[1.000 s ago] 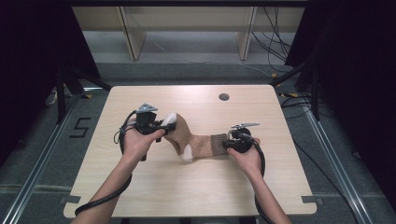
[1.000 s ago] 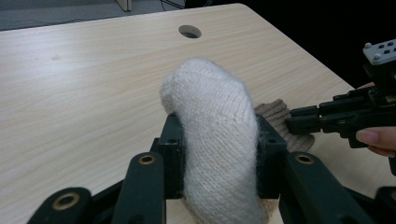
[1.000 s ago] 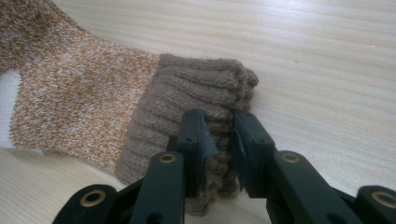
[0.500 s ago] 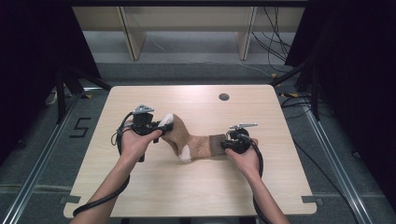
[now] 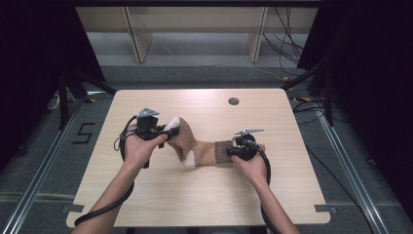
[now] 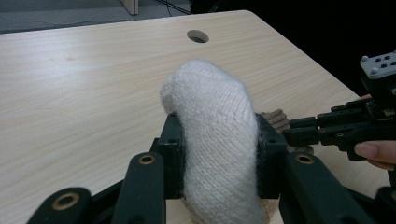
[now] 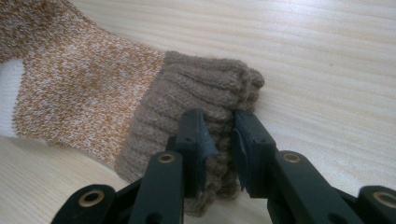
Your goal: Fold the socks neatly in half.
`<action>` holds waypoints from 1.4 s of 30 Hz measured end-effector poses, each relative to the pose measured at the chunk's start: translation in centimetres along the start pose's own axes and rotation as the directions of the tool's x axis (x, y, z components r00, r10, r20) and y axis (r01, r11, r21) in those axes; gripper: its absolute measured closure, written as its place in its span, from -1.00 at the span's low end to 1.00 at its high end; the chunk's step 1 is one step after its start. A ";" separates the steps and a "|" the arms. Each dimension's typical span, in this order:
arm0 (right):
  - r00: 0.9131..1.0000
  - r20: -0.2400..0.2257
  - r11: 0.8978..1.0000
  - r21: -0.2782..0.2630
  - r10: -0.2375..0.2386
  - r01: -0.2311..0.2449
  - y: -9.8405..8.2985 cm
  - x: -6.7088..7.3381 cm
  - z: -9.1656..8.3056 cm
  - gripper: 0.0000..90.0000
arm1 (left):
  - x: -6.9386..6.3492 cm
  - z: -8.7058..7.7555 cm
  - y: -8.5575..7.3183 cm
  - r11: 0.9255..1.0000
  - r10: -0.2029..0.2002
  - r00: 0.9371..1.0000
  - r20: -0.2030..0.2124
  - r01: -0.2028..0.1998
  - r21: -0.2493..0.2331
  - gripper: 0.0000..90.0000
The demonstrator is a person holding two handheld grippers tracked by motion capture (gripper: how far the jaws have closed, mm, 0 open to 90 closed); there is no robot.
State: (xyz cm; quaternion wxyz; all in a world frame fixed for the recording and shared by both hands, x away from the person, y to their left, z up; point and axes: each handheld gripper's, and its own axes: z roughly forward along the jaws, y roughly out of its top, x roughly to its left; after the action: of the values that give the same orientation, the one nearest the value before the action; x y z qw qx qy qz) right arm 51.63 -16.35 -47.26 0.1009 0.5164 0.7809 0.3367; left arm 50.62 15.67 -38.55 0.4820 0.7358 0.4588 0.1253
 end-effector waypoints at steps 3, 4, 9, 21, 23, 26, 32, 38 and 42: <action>1.000 0.023 1.000 -0.009 -0.006 0.006 0.0 0.1 0.0 0.62 | -0.1 0.1 0.1 1.000 -0.002 1.000 0.001 0.002 -0.003 0.39; 1.000 0.004 1.000 -0.002 -0.003 0.003 0.0 0.1 0.1 0.62 | -0.1 0.1 0.1 1.000 0.001 1.000 -0.001 -0.001 0.000 0.39; 1.000 0.004 1.000 -0.001 -0.001 0.001 0.0 0.1 0.1 0.62 | -0.2 0.1 0.1 1.000 0.003 1.000 0.001 -0.003 0.002 0.39; 1.000 0.000 1.000 0.002 0.000 0.000 0.1 0.4 0.2 0.62 | -0.3 0.2 0.2 1.000 0.016 1.000 0.002 -0.016 0.012 0.39; 1.000 0.001 1.000 -0.001 -0.001 0.001 0.1 0.4 0.2 0.62 | -0.5 0.4 0.2 1.000 0.007 1.000 0.001 -0.007 0.004 0.39; 1.000 0.001 1.000 0.002 0.011 -0.011 0.1 0.6 0.2 0.62 | -0.7 0.5 0.3 1.000 0.015 1.000 0.006 -0.015 0.008 0.39; 1.000 -0.001 1.000 0.000 -0.003 0.003 0.1 0.5 0.3 0.62 | -1.0 1.3 0.4 0.999 0.035 0.999 -0.015 -0.035 0.019 0.38; 1.000 0.004 1.000 -0.005 -0.008 0.008 0.1 0.5 0.2 0.62 | -1.4 2.1 0.3 0.999 0.039 0.999 -0.011 -0.038 0.030 0.39; 1.000 0.002 1.000 -0.006 -0.010 0.010 0.1 0.5 0.3 0.62 | -2.0 2.8 0.3 0.999 0.043 0.999 -0.007 -0.043 0.031 0.38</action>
State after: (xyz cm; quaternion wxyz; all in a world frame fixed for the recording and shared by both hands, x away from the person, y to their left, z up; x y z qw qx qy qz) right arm 51.64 -15.79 -47.27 0.1050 0.5124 0.7825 0.3378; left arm 51.44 12.41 -39.20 0.4659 0.7523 0.4468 0.1314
